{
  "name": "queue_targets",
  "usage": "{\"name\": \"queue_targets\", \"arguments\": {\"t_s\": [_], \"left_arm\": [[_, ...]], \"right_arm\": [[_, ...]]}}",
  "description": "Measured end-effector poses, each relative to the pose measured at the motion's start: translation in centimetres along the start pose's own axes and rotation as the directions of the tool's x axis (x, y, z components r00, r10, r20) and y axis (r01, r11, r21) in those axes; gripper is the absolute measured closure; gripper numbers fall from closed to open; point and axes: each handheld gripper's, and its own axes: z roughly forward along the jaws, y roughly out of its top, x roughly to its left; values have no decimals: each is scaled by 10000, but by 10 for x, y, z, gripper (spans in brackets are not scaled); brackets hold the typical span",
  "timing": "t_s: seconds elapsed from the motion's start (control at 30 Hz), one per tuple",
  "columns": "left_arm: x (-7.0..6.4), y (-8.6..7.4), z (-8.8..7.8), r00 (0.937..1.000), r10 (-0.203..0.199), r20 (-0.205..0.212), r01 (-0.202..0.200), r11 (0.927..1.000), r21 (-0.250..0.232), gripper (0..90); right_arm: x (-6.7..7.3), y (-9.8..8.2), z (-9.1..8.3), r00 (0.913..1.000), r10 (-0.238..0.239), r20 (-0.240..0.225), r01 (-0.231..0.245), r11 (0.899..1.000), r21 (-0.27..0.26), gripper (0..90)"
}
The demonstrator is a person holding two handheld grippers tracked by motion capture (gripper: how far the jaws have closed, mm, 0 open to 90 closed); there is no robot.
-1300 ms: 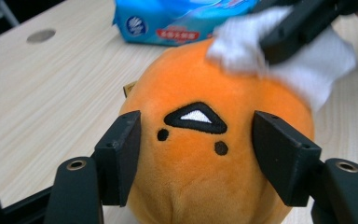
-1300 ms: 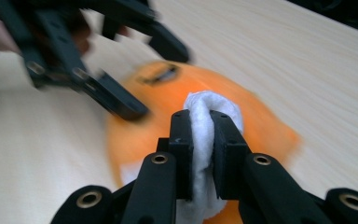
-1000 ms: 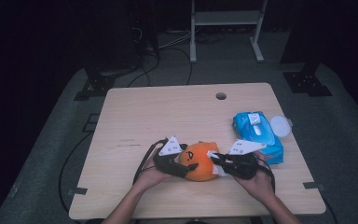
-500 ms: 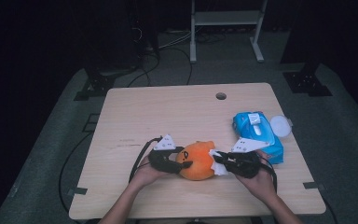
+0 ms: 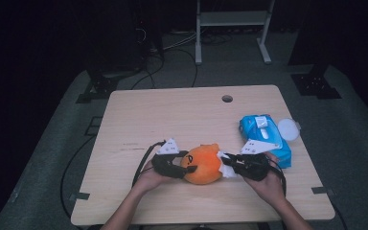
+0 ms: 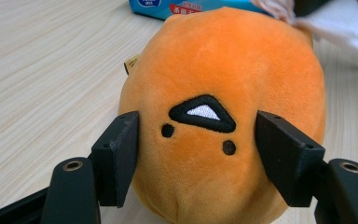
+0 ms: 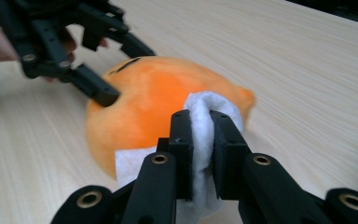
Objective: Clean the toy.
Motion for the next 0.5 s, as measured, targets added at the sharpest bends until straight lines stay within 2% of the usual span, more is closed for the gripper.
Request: {"name": "queue_targets", "arguments": {"t_s": [0.03, 0.13, 0.2, 0.3, 0.33, 0.4, 0.5], "left_arm": [[-1, -1, 0, 10000, 65, 15, -65, 10000, -31, 325], [-4, 0, 1, 9997, 240, -2, -240, 9997, 69, 315], [-5, 0, 2, 9993, 380, -14, -380, 9992, 91, 310], [-12, 0, 3, 9967, 809, 63, -809, 9967, 32, 310], [-13, 1, 4, 9960, 895, 23, -896, 9960, 73, 309], [-12, 1, 4, 9960, 888, 47, -889, 9960, 85, 309], [-11, 0, 3, 9970, 768, 114, -768, 9970, -7, 309]], "right_arm": [[-5, -2, 1, 9997, 184, 169, -187, 9997, 160, 792], [-2, -2, 4, 9990, 359, -252, -356, 9993, 106, 792], [8, 1, 5, 9989, 115, -459, -117, 9999, -33, 791], [16, 4, 6, 9976, -67, -686, 60, 9999, -115, 791], [20, 5, 8, 9976, -306, -621, 303, 9995, -56, 791], [19, 4, 9, 9979, -350, -553, 350, 9994, -23, 791], [7, 3, 8, 9998, -81, -172, 81, 10000, 34, 792]]}}
